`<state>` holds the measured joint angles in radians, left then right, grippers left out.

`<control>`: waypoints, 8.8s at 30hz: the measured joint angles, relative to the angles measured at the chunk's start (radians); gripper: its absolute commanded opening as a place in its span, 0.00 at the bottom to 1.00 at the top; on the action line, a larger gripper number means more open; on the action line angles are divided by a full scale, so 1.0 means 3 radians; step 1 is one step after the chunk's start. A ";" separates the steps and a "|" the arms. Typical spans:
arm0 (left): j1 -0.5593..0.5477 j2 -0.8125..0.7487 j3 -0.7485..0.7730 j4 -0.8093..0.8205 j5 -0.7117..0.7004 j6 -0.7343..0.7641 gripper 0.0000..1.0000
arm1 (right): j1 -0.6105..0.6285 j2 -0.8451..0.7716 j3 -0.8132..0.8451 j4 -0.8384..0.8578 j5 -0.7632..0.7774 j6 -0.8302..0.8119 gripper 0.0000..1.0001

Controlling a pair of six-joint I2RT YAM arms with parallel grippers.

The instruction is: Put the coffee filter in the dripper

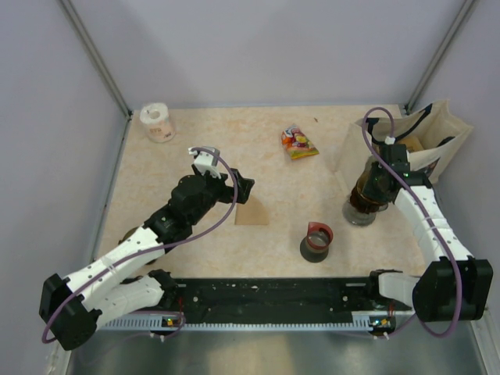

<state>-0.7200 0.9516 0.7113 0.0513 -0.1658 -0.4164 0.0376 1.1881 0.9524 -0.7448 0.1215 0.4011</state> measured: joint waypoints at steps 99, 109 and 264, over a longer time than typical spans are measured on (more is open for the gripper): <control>0.0111 -0.0731 0.0098 -0.2993 -0.1748 -0.1837 0.99 | 0.2448 0.0877 0.0257 0.1689 -0.0566 -0.0078 0.99; 0.1645 -0.0444 0.0251 -0.3337 -0.1843 -0.1991 0.98 | 0.2449 0.0771 -0.0095 0.1984 -0.0566 -0.0092 0.99; 0.0172 -0.0121 -0.0047 0.0256 0.0830 0.0095 0.99 | 0.2420 -0.2881 -0.0955 0.0500 -0.0117 -0.0547 0.00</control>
<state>-0.6685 0.9154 0.6971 0.1280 0.0834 -0.3878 0.7635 0.3237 0.6659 -0.5949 0.0864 0.2371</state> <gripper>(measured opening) 0.991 0.118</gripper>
